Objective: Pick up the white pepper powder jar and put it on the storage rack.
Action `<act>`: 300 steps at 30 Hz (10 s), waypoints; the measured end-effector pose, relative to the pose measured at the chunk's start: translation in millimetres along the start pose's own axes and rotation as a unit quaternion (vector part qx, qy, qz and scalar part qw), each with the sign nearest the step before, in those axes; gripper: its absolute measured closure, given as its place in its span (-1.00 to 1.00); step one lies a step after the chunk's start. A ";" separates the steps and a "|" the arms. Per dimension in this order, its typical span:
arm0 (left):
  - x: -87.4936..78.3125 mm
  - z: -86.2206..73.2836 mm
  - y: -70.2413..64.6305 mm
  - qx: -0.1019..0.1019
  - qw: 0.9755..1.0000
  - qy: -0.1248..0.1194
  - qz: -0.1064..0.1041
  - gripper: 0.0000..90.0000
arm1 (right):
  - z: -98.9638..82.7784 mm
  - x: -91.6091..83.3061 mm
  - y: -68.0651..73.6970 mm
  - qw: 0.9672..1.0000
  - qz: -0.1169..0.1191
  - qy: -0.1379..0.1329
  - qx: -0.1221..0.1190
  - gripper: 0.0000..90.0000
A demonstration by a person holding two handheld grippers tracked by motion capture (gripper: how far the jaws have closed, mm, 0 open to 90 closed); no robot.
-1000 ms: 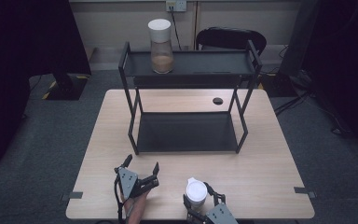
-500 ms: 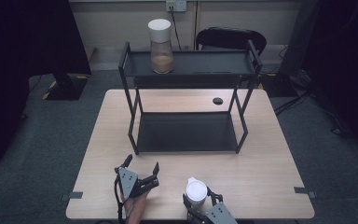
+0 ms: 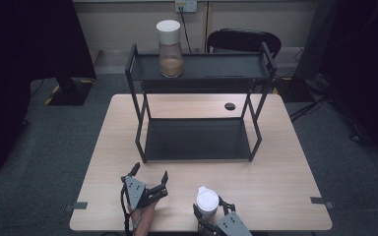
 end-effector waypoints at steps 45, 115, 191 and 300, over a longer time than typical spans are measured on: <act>0.0 -0.1 -0.2 0.000 1.000 0.000 0.000 -0.97 | 66.4 21.8 -35.5 1.000 0.016 -0.027 -0.006 -0.33; -0.3 -0.3 2.1 0.001 1.000 -0.001 -0.007 -0.96 | 250.4 144.3 -92.8 0.996 -0.055 -0.068 -0.031 -0.33; -0.4 -0.1 2.2 0.001 1.000 0.000 -0.007 -0.96 | 304.3 238.1 -126.9 0.994 -0.098 -0.043 0.006 -0.34; -0.3 -0.3 1.0 0.000 1.000 -0.001 -0.004 -0.95 | 161.7 84.9 -88.1 0.981 -0.125 -0.147 0.002 -1.00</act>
Point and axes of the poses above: each handheld gripper's, and its own axes: x roughly forward along the jaws, z roughly out of its top, y roughly to its left, the point moved 1 cm from there along x, roughly forward along the jaws, and after that the axes turned 4 degrees about -y, right-handed, at the moved point
